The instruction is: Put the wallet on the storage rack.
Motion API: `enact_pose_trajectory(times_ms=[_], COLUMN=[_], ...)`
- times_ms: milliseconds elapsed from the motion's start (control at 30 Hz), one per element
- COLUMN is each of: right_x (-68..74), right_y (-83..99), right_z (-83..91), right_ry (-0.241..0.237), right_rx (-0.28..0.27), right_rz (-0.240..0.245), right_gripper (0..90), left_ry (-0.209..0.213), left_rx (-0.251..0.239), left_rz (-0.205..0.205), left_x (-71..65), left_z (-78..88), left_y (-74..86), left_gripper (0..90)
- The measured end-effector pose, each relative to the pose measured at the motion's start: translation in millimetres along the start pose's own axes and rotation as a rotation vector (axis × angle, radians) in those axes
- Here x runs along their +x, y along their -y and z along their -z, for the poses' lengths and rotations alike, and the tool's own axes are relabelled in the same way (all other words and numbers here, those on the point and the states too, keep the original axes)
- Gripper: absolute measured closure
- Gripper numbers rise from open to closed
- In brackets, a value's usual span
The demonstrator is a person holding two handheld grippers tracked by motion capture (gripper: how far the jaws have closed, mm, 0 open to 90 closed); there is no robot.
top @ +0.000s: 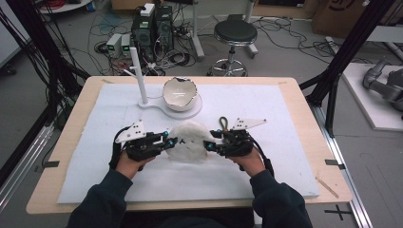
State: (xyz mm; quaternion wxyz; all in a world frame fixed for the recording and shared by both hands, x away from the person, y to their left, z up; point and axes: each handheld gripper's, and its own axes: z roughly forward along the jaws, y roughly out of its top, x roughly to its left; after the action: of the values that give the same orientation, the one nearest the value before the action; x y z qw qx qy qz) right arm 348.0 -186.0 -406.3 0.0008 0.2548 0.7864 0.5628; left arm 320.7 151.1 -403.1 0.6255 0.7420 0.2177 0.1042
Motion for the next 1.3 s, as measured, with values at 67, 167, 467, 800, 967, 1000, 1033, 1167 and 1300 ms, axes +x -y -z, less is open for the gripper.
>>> enact_pose_trajectory(times_ms=[67, 167, 467, 800, 967, 1000, 1033, 1167, 1300], right_x=[2.3, 6.0, 15.5, 3.8, -5.7, -7.7, -10.0, -18.2, -26.6], right_y=[-0.8, -3.7, -26.6, -81.3, -110.2, -114.8, -119.3, -134.8, -147.6], right_z=[-0.7, 2.2, -1.7, -5.0, -9.7, -11.1, -12.9, -21.9, -33.5], right_ry=[-0.047, -0.012, 0.079, 0.145, 0.17, 0.177, 0.185, 0.199, 0.222], right_rx=[-0.004, -0.007, -0.018, -0.037, -0.029, -0.029, -0.028, -0.034, -0.039], right_rz=[0.019, 0.074, 0.211, 0.303, 0.344, 0.343, 0.348, 0.358, 0.392], right_gripper=[69.3, 75.8, 77.4, 77.3, 77.2, 77.2, 77.2, 77.2, 77.2], left_ry=[0.005, 0.006, -0.064, -0.34, -0.466, -0.466, -0.49, -0.515, -0.521], left_rx=[0.034, 0.087, 0.141, 0.03, -0.011, -0.011, -0.025, -0.031, -0.023], left_rz=[-0.018, 0.021, 0.098, 0.177, 0.197, 0.197, 0.185, 0.203, 0.218], left_x=[-3.0, -1.6, 9.2, 47.5, 63.4, 63.4, 67.0, 71.4, 73.3], left_z=[-4.4, -7.9, -3.1, 48.3, 77.1, 77.1, 85.9, 93.6, 94.2], left_y=[1.5, 3.8, 7.4, 10.8, 12.6, 12.6, 13.6, 17.3, 20.3], left_gripper=[78.9, 77.8, 70.4, 41.1, 21.8, 21.1, 21.1, 21.1, 21.4])
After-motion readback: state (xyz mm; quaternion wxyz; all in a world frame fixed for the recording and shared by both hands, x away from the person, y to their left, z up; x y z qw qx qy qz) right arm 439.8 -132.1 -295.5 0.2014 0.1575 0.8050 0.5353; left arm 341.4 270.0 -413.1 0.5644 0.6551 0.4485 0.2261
